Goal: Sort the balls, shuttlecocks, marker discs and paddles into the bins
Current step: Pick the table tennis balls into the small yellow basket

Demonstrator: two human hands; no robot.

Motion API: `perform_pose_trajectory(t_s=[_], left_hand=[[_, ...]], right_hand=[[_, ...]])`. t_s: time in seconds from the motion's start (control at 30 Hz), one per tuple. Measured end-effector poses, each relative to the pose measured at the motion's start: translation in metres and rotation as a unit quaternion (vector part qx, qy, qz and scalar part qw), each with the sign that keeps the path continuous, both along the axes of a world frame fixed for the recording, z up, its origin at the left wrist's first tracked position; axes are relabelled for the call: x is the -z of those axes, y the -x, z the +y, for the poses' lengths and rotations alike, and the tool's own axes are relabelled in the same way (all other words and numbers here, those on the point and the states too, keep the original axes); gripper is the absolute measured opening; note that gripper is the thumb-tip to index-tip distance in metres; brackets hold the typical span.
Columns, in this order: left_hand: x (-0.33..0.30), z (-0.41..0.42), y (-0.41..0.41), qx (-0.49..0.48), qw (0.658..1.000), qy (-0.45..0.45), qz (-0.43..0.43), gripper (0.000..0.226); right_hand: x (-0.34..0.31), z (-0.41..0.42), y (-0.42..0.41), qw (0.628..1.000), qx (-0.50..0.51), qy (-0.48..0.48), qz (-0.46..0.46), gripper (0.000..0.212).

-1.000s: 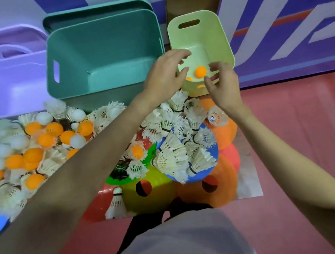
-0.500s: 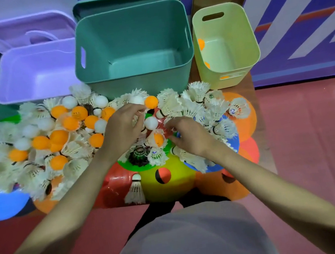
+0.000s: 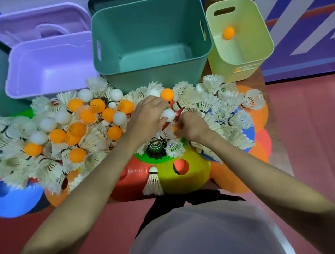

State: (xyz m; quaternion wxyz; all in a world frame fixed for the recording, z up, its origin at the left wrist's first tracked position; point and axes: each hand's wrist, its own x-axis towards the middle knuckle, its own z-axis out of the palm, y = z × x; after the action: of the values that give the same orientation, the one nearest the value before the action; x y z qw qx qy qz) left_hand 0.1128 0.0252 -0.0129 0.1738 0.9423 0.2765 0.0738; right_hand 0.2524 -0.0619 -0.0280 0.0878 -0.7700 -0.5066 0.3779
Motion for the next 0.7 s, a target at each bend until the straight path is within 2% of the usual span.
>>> perform_pose_trajectory(t_s=[0.13, 0.3, 0.43, 0.53, 0.63, 0.7], left_hand=[[0.005, 0.009, -0.007, 0.056, 0.996, -0.020, 0.067, 0.043], [0.007, 0.012, -0.015, 0.086, 0.987, -0.070, 0.118, 0.045], [0.008, 0.010, -0.023, 0.079, 0.989, -0.078, 0.101, 0.034], [0.007, 0.009, -0.025, 0.059, 0.991, -0.069, 0.102, 0.034], [-0.002, 0.008, -0.028, 0.021, 0.996, -0.039, 0.072, 0.035], [-0.013, 0.008, -0.035, -0.008, 1.000, -0.017, 0.015, 0.036]], right_hand=[[0.002, 0.001, 0.002, 1.000, 0.014, 0.013, 0.015, 0.032], [-0.004, 0.000, -0.002, 1.000, 0.002, 0.006, 0.022, 0.040], [-0.019, -0.008, -0.015, 0.999, -0.006, -0.038, 0.002, 0.046], [-0.026, -0.017, -0.031, 0.997, 0.008, -0.073, -0.015, 0.030], [-0.032, -0.027, -0.058, 0.988, 0.066, -0.141, -0.021, 0.032], [-0.038, -0.034, -0.079, 0.975, 0.120, -0.189, -0.005, 0.030]])
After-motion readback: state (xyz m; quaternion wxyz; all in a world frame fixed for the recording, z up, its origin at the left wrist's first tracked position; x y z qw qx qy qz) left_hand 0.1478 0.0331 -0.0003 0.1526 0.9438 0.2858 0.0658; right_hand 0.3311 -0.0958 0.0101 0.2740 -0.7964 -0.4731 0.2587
